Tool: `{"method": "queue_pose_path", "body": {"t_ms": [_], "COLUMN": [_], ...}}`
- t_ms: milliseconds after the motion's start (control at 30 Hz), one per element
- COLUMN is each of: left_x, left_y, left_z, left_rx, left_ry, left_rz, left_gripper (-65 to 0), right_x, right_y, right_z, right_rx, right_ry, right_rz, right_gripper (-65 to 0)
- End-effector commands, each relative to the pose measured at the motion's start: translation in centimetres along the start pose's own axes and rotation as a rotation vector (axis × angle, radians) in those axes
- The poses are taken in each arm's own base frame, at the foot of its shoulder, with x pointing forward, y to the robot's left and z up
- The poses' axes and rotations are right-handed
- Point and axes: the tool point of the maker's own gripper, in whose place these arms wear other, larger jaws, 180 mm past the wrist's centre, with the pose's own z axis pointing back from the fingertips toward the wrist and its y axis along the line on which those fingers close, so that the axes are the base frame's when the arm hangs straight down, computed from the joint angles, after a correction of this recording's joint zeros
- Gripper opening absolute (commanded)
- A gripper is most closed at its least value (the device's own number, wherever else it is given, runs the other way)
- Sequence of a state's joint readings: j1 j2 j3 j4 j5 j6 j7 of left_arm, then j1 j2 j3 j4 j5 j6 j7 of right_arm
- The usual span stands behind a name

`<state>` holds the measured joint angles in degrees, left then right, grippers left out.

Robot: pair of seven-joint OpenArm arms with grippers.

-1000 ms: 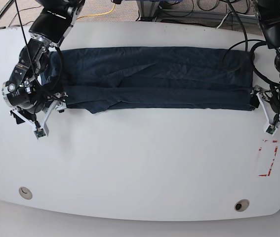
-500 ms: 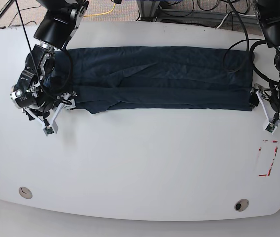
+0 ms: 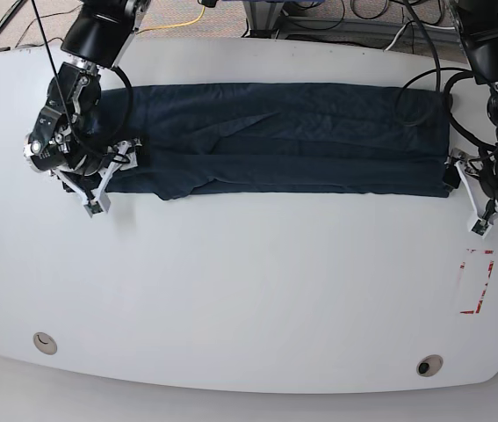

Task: Layout the t-shirt on the table in an organized manner, then fold the t-shirt properly
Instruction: 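Lower the folded hem onto the shirt and open both grippers, then raise the right gripper away from the folded shirt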

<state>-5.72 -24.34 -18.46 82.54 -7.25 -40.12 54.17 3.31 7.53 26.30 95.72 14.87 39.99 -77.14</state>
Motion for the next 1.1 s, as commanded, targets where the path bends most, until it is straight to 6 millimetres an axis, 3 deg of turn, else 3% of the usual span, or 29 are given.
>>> {"method": "queue_pose_path", "body": {"t_ms": [0,233,1067], "left_x": [1.3,1.3,1.2], "left_y": [1.3,1.3,1.3], "left_z": [0.8,0.8,0.8], "left_rx": [0.033,0.033,0.033], "left_ry": [-0.038,-0.038,-0.036], "left_rz": [-0.008,-0.008,-0.008], "left_gripper": [-9.6,-9.6,-9.6], "right_x": [0.9,0.2,-2.2], "right_y": [-0.4,1.2,3.0], "right_z": [1.2,2.3,6.2], "right_rx": [0.003,0.041,0.213], "right_ry": [-0.052,-0.096,-0.156], "right_rz": [0.012,0.031,0.100], "right_gripper": [-24.7,-37.7,-38.2]}}
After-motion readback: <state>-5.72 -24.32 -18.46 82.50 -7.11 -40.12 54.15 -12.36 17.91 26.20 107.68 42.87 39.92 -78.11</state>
